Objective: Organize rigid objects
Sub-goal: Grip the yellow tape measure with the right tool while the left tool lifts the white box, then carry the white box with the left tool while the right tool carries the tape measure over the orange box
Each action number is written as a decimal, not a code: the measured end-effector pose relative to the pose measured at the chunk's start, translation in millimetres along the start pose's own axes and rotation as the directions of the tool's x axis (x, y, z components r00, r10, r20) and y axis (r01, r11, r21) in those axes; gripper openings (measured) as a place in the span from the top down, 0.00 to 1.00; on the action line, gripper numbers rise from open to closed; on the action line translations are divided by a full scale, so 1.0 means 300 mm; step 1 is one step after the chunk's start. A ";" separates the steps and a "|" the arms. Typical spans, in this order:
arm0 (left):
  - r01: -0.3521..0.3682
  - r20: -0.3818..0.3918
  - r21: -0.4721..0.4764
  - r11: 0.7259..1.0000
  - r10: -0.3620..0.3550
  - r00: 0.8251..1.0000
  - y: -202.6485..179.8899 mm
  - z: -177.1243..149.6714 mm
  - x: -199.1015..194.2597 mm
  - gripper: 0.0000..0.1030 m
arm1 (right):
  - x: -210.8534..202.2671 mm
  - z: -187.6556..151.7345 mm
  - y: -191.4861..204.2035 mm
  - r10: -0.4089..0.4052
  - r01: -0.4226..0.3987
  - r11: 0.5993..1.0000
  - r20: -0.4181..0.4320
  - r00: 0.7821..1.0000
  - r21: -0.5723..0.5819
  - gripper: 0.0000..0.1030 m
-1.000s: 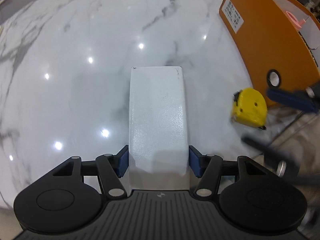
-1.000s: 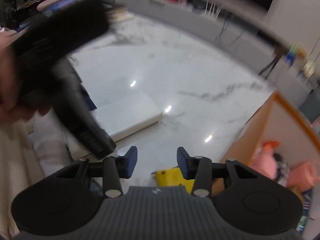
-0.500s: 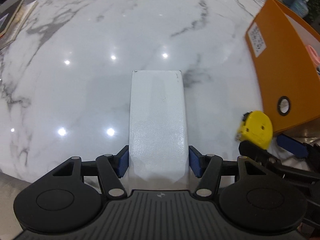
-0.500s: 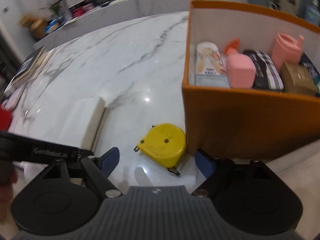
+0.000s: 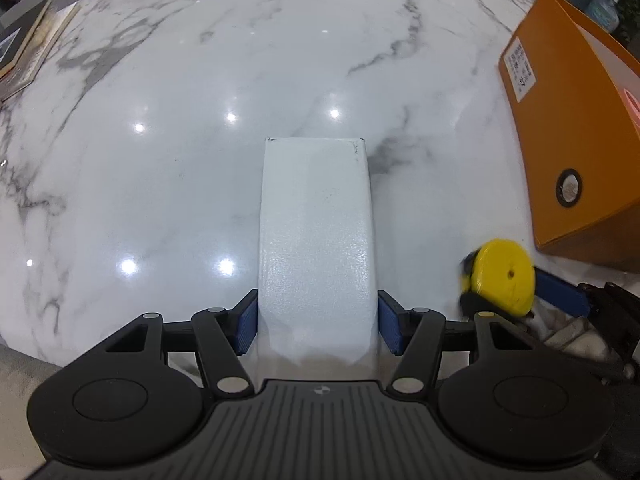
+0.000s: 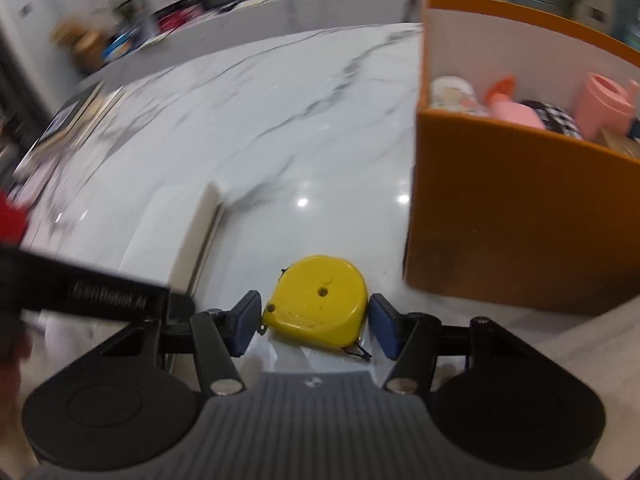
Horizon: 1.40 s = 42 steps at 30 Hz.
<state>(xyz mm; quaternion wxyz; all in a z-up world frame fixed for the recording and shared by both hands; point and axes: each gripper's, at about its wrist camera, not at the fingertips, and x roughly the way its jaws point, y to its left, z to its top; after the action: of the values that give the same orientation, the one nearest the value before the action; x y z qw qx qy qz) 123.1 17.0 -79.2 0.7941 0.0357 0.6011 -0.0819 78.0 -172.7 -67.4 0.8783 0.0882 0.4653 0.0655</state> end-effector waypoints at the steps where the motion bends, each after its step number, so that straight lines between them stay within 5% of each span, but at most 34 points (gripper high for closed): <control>1: -0.003 0.002 0.004 1.000 0.003 1.000 -0.002 -0.001 0.000 0.33 | 0.001 -0.003 0.005 0.020 -0.020 0.999 -0.009 1.000 -0.043 0.43; 7: 0.007 0.026 -0.034 0.999 -0.006 1.000 0.019 0.008 0.011 0.24 | -0.011 -0.025 0.068 -0.033 0.042 0.984 0.054 0.998 -0.174 0.30; 13: -0.061 0.048 -0.016 0.998 0.061 0.997 -0.004 0.020 0.031 0.19 | 0.012 -0.014 0.066 -0.014 0.023 0.987 0.060 0.998 -0.158 0.31; 16: -0.049 0.058 -0.024 0.998 0.051 0.997 0.000 0.024 0.033 0.25 | 0.031 -0.021 0.053 -0.009 0.017 0.986 0.050 0.999 -0.164 0.43; 19: -0.047 0.071 -0.015 0.999 0.048 0.996 -0.006 0.023 0.029 0.33 | 0.040 -0.027 0.067 -0.018 0.029 0.981 0.057 0.998 -0.192 0.43; 28: -0.012 0.104 -0.055 0.998 0.018 0.994 0.013 0.021 0.010 0.34 | 0.035 -0.031 0.077 0.001 0.015 0.972 0.069 0.998 -0.233 0.44; 36: 0.060 0.271 0.024 0.998 -0.064 0.961 -0.028 0.002 -0.130 0.34 | -0.068 -0.004 0.034 0.099 -0.079 0.983 0.110 0.989 -0.166 0.44; 42: 0.117 0.323 0.120 0.986 -0.150 0.934 -0.117 0.018 -0.257 0.34 | -0.249 0.048 -0.026 0.150 -0.116 0.977 0.193 0.970 -0.180 0.44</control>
<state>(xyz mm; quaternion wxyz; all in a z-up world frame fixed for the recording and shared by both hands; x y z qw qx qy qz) 101.7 -11.7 -2.1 0.8736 0.0198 0.4555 -0.1702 48.5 -196.3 -1.0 0.9196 0.0515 0.3578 0.1539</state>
